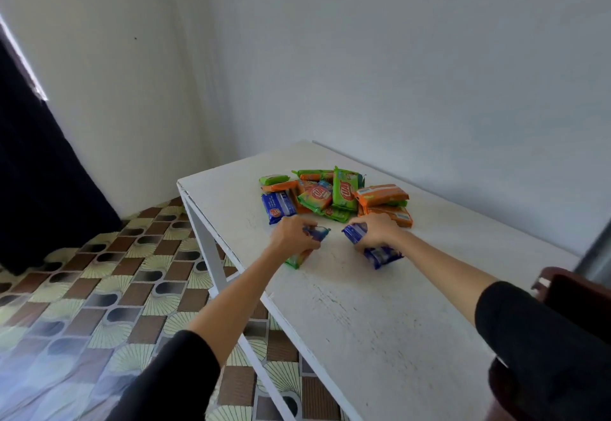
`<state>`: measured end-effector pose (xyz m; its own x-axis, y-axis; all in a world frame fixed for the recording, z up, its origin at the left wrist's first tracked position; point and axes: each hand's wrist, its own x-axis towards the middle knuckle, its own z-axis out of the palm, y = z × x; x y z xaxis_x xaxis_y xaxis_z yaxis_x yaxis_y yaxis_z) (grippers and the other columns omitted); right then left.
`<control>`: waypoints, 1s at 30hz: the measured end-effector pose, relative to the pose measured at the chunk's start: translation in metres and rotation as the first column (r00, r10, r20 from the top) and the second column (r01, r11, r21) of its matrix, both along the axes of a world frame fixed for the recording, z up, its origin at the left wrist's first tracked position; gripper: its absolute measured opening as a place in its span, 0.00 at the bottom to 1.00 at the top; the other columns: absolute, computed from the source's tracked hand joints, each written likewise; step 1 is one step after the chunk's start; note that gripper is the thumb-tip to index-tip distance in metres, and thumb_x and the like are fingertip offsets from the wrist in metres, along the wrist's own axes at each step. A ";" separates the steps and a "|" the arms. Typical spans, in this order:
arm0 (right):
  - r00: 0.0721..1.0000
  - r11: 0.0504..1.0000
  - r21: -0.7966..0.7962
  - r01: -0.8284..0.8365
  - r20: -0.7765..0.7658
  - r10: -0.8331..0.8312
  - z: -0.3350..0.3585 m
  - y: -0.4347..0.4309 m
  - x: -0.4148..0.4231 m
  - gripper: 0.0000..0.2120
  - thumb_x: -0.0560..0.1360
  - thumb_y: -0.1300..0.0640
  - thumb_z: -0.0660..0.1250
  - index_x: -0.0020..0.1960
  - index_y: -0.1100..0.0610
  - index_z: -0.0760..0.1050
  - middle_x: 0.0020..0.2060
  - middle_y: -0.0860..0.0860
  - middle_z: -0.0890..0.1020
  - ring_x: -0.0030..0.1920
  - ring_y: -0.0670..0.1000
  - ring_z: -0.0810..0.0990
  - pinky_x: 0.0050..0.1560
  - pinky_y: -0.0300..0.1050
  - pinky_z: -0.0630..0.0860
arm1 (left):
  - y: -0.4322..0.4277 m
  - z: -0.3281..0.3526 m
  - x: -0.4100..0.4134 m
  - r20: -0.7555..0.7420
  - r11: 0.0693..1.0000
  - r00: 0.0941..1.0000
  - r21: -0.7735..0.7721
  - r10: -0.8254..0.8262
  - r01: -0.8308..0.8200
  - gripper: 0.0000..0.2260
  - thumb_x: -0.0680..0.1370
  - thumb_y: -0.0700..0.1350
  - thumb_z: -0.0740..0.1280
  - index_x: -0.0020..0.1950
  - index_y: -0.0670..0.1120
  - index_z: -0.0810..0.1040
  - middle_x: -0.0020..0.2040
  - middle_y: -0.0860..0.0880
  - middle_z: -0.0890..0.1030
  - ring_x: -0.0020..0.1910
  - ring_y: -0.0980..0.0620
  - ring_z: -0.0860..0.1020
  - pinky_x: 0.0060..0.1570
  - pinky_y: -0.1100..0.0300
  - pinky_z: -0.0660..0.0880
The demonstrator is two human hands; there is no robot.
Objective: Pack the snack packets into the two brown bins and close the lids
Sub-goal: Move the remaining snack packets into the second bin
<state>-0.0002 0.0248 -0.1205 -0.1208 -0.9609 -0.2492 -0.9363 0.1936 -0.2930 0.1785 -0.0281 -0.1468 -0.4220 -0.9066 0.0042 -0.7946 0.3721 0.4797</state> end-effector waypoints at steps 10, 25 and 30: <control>0.982 0.962 -0.208 0.179 0.096 -0.162 0.125 0.130 -0.083 0.31 0.67 0.59 0.73 0.68 0.47 0.68 0.61 0.54 0.76 0.53 0.53 0.74 0.53 0.45 0.74 | 0.057 0.112 -0.088 -0.027 0.860 0.863 -0.109 -0.504 0.499 0.22 0.68 0.50 0.75 0.61 0.53 0.78 0.49 0.53 0.80 0.47 0.55 0.75 0.46 0.66 0.69; 0.897 0.895 0.064 0.442 -0.017 -0.441 0.108 0.358 -0.139 0.34 0.65 0.58 0.76 0.66 0.45 0.66 0.56 0.49 0.75 0.53 0.51 0.77 0.48 0.42 0.76 | 0.222 0.120 -0.232 0.156 0.161 0.161 -0.014 -0.975 0.987 0.23 0.68 0.46 0.76 0.61 0.48 0.76 0.52 0.51 0.80 0.45 0.57 0.77 0.43 0.73 0.73; 0.904 0.899 0.110 0.424 -0.112 -0.412 0.068 0.383 -0.142 0.34 0.64 0.57 0.76 0.65 0.46 0.66 0.52 0.48 0.69 0.53 0.50 0.70 0.55 0.45 0.72 | 0.247 0.081 -0.253 0.261 0.059 0.047 0.040 -0.964 0.997 0.27 0.68 0.48 0.74 0.65 0.48 0.71 0.58 0.50 0.77 0.53 0.55 0.76 0.53 0.62 0.75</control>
<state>-0.1417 0.4082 -0.0520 -0.5300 -0.7776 -0.3383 -0.7808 0.6031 -0.1629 -0.0747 0.2192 -0.0654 -0.9243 0.3541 -0.1423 0.3078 0.9122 0.2706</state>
